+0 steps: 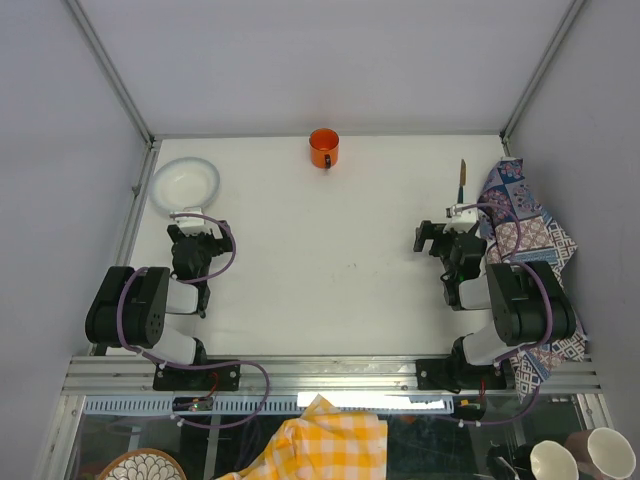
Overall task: Set the dinner table for one person
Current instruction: Pick up the napkin from the corner of the board.
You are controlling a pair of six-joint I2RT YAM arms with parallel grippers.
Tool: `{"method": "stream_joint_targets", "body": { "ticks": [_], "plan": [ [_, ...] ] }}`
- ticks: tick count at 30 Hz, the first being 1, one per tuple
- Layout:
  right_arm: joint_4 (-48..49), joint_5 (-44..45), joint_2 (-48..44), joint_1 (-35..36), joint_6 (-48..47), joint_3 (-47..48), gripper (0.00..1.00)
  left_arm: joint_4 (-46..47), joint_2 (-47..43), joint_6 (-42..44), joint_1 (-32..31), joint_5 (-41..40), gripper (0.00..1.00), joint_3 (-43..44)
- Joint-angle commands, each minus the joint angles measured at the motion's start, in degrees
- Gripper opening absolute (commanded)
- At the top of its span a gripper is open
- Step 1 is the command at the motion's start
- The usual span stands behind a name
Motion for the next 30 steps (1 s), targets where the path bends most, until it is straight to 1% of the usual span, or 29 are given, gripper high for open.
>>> {"method": "stream_joint_targets", "body": {
  "ticks": [1, 20, 22, 23, 26, 28, 30],
  "plan": [
    [3.3, -1.4, -0.5, 0.2, -1.3, 1.2, 1.0, 3.0, -0.3, -0.3, 0.6, 1.7, 0.99, 1.3],
    [2.9, -1.1, -0.7, 0.2, -1.2, 1.5, 1.0, 3.0, -0.3, -0.3, 0.6, 1.7, 0.99, 1.4],
    [-3.0, -1.0, -2.4, 0.2, -1.3, 4.3, 1.0, 2.9, -0.3, -0.3, 0.6, 1.7, 0.99, 1.4],
    [-10.7, -1.1, -3.9, 0.2, -1.4, 6.9, 1.0, 2.9, -0.3, -0.3, 0.6, 1.7, 0.99, 1.4],
    [-29.3, -1.6, -5.8, 0.3, -1.4, 17.7, 1.0, 2.9, -0.2, -0.3, 0.6, 1.7, 0.99, 1.4],
    [-38.1, -2.5, -7.5, 0.5, -1.8, 25.5, 1.0, 2.9, -0.3, -0.3, 0.5, 1.7, 0.99, 1.4],
    [-45.2, -2.6, -9.7, 0.6, 1.9, 31.5, 1.0, 2.9, -0.2, -0.3, 0.5, 1.7, 0.99, 1.4]
  ]
}}
